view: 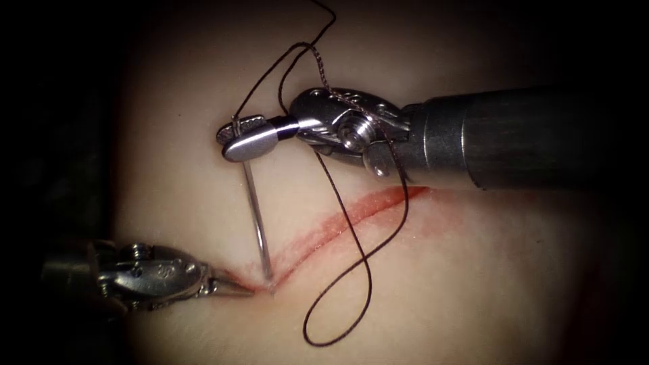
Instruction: Wound Closure
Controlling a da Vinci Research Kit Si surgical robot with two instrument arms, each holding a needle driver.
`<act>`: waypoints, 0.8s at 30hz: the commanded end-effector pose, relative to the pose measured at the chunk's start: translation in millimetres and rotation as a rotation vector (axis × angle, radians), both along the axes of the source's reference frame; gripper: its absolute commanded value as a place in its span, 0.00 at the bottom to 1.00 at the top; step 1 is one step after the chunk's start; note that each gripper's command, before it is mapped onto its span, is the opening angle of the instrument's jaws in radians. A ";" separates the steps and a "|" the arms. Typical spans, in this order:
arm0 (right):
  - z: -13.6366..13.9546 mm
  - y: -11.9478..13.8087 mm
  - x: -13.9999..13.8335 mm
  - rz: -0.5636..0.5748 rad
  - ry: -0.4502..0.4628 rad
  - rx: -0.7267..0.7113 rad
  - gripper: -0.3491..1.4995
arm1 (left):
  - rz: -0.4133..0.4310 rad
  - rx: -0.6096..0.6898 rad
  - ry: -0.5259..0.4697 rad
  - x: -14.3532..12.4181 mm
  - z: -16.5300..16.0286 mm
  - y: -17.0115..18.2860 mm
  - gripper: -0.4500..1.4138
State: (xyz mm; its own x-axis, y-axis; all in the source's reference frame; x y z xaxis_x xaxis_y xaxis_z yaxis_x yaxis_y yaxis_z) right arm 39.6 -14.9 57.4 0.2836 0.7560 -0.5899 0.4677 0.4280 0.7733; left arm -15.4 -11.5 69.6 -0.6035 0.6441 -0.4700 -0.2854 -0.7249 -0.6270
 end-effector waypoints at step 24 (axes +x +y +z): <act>1.2 0.2 0.3 -0.048 -0.125 0.191 0.00 | 0.000 0.001 0.000 -0.5 0.5 -0.4 0.00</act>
State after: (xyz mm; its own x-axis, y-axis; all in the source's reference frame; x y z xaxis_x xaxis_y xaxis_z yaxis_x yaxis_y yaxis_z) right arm 38.9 -14.9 58.6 0.4000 0.8386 -0.3698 0.3722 0.2201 0.9017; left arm -15.4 -11.5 69.6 -0.6036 0.6442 -0.4698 -0.2857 -0.7249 -0.6269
